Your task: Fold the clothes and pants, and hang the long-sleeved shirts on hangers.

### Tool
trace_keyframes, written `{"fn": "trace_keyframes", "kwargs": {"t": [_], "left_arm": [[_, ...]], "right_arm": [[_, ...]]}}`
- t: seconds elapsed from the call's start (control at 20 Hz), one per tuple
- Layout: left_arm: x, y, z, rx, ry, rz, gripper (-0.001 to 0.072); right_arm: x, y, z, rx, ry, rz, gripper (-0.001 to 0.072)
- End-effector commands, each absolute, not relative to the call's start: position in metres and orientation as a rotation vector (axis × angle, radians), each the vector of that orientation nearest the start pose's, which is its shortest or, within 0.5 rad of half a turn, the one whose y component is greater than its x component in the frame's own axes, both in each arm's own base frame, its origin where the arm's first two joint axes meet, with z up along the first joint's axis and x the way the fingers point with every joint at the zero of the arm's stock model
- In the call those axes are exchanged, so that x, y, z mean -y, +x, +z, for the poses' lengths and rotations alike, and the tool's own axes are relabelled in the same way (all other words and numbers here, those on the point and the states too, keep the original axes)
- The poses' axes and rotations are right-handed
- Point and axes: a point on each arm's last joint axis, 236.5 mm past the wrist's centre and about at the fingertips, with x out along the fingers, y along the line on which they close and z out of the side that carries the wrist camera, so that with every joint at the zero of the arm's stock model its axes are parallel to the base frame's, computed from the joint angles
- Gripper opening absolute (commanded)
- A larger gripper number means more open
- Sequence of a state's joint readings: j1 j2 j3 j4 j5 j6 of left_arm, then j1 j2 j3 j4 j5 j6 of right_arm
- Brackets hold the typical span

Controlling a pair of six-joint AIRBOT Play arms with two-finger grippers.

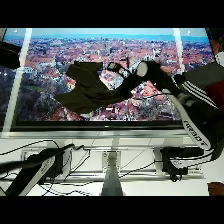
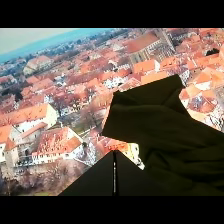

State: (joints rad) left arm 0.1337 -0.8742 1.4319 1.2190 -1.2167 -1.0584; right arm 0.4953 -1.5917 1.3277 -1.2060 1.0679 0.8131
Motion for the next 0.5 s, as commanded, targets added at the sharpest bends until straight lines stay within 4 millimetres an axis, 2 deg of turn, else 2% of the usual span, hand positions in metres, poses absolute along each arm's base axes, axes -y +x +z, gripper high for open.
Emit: {"fn": "trace_keyframes", "kwargs": {"t": [0.0,0.2,0.35,0.4,0.45], "left_arm": [[0.03,0.351,0.278,-0.573,0.226,-0.304,0.0016],[0.029,0.354,0.273,-0.587,0.222,-0.306,0.0026],[0.028,0.362,0.261,-0.624,0.214,-0.314,0.0037],[0.028,0.365,0.255,-0.643,0.21,-0.318,0.0172],[0.028,0.367,0.249,-0.66,0.206,-0.322,0.0292]], "right_arm": [[-0.326,0.379,-0.059,-0.881,-0.657,1.054,0.0477],[-0.367,0.389,-0.057,-0.708,-0.709,1.057,0.0486],[-0.384,0.399,-0.061,-0.635,-0.703,1.026,0.0484],[-0.386,0.402,-0.061,-0.619,-0.702,1.018,0.047],[-0.387,0.405,-0.059,-0.605,-0.699,1.009,0.0369]]}}
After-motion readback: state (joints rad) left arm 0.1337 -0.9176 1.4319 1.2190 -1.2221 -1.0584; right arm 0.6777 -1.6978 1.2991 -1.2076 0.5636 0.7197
